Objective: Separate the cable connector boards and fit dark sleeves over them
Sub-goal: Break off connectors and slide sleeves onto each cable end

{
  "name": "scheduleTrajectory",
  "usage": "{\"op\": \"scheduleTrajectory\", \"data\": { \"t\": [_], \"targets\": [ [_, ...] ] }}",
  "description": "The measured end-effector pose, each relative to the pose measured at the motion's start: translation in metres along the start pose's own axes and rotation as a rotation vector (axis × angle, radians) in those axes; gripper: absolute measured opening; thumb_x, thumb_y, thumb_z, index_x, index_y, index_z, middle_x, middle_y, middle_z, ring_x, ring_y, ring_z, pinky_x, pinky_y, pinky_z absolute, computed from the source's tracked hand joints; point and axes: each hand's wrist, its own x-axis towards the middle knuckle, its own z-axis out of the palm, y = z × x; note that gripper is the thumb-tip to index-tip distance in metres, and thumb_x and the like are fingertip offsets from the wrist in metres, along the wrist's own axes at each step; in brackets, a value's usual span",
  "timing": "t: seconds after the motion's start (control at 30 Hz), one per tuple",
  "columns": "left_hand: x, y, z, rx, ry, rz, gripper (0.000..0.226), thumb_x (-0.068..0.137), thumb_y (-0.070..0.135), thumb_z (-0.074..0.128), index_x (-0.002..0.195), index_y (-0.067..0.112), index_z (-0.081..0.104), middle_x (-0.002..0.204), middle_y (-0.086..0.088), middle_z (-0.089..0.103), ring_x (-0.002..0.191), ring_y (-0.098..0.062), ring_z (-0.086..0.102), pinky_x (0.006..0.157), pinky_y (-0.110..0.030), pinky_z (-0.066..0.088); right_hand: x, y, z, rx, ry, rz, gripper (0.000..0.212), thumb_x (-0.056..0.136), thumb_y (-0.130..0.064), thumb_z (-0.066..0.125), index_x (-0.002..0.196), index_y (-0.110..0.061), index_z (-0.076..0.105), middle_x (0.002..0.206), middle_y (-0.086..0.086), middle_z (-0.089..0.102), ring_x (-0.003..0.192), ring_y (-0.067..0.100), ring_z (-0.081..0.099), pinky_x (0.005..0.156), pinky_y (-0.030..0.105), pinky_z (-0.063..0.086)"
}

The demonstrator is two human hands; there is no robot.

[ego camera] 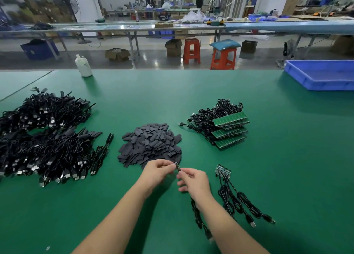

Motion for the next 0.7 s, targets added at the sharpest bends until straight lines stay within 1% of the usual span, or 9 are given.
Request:
{"op": "scheduleTrajectory", "data": {
  "t": [0.03, 0.1, 0.17, 0.27, 0.33, 0.43, 0.5, 0.63, 0.7],
  "targets": [
    [0.005, -0.003, -0.006, 0.151, 0.103, 0.043, 0.006, 0.085, 0.024, 0.075, 0.084, 0.018, 0.073, 0.078, 0.002, 0.072, 0.059, -0.009, 0.056, 0.054, -0.019, 0.043, 0.002, 0.000, -0.005, -0.037, 0.003, -0.011, 0.019, 0.095, -0.005, 0.062, 0.112, -0.004, 0.068, 0.081, 0.008, 0.073, 0.059, 0.013, 0.063, 0.055, 0.030, 0.056],
    [0.011, -0.011, -0.022, 0.639, 0.334, 0.119, 0.007, 0.090, 0.031, 0.067, 0.091, 0.025, 0.071, 0.090, 0.007, 0.066, 0.075, -0.011, 0.059, 0.063, -0.023, 0.045, 0.006, 0.002, -0.015, -0.140, 0.003, -0.031, 0.014, 0.095, -0.010, 0.061, 0.102, -0.018, 0.070, 0.079, 0.005, 0.074, 0.056, 0.013, 0.062, 0.060, 0.036, 0.059],
    [0.013, -0.022, -0.037, 0.854, 0.443, 0.163, 0.013, 0.093, 0.033, 0.061, 0.101, 0.027, 0.070, 0.100, 0.007, 0.060, 0.084, -0.014, 0.059, 0.067, -0.027, 0.048, 0.007, 0.006, -0.021, -0.247, 0.005, -0.045, 0.015, 0.096, -0.015, 0.059, 0.095, -0.028, 0.069, 0.079, -0.001, 0.075, 0.049, 0.008, 0.058, 0.054, 0.032, 0.055],
    [0.016, -0.039, -0.049, 0.908, 0.417, 0.134, 0.019, 0.096, 0.036, 0.057, 0.107, 0.027, 0.069, 0.105, 0.007, 0.058, 0.089, -0.016, 0.059, 0.068, -0.029, 0.049, 0.009, 0.011, -0.024, -0.303, 0.010, -0.061, 0.019, 0.096, -0.017, 0.058, 0.109, -0.029, 0.067, 0.083, -0.007, 0.075, 0.048, -0.001, 0.051, 0.050, 0.018, 0.042],
    [0.017, -0.044, -0.053, 0.900, 0.416, 0.120, 0.018, 0.095, 0.038, 0.059, 0.105, 0.027, 0.069, 0.103, 0.008, 0.056, 0.085, -0.015, 0.059, 0.065, -0.028, 0.047, 0.007, 0.011, -0.024, -0.298, -0.018, -0.071, 0.022, 0.096, -0.020, 0.058, 0.113, -0.035, 0.059, 0.089, -0.011, 0.075, 0.054, 0.000, 0.051, 0.054, 0.016, 0.043],
    [0.020, -0.044, -0.057, 0.840, 0.433, 0.111, 0.015, 0.091, 0.039, 0.066, 0.096, 0.025, 0.069, 0.096, 0.008, 0.054, 0.079, -0.015, 0.057, 0.066, -0.030, 0.045, 0.007, 0.010, -0.028, -0.301, -0.048, -0.086, 0.024, 0.094, -0.024, 0.064, 0.117, -0.029, 0.063, 0.094, -0.008, 0.075, 0.064, -0.002, 0.055, 0.060, 0.014, 0.041],
    [0.023, -0.042, -0.060, 0.822, 0.407, 0.101, 0.014, 0.088, 0.038, 0.069, 0.088, 0.024, 0.067, 0.093, 0.007, 0.054, 0.079, -0.015, 0.056, 0.070, -0.032, 0.048, 0.008, 0.011, -0.029, -0.314, -0.067, -0.094, 0.021, 0.092, -0.023, 0.066, 0.113, -0.027, 0.069, 0.095, -0.008, 0.075, 0.066, -0.007, 0.058, 0.061, 0.010, 0.040],
    [0.029, -0.036, -0.066, 0.770, 0.288, 0.042, 0.017, 0.084, 0.031, 0.076, 0.089, 0.022, 0.062, 0.088, 0.006, 0.062, 0.084, -0.017, 0.060, 0.076, -0.033, 0.051, 0.009, 0.014, -0.029, -0.354, -0.102, -0.098, 0.014, 0.092, -0.022, 0.067, 0.095, -0.035, 0.073, 0.098, -0.014, 0.075, 0.098, -0.002, 0.066, 0.091, 0.017, 0.048],
    [0.031, -0.034, -0.070, 0.740, 0.247, -0.015, 0.021, 0.081, 0.030, 0.079, 0.090, 0.020, 0.062, 0.086, 0.006, 0.063, 0.081, -0.013, 0.060, 0.072, -0.029, 0.049, 0.011, 0.016, -0.028, -0.384, -0.127, -0.093, 0.021, 0.093, -0.022, 0.066, 0.083, -0.041, 0.069, 0.096, -0.018, 0.075, 0.101, -0.002, 0.066, 0.096, 0.021, 0.048]
  ]
}}
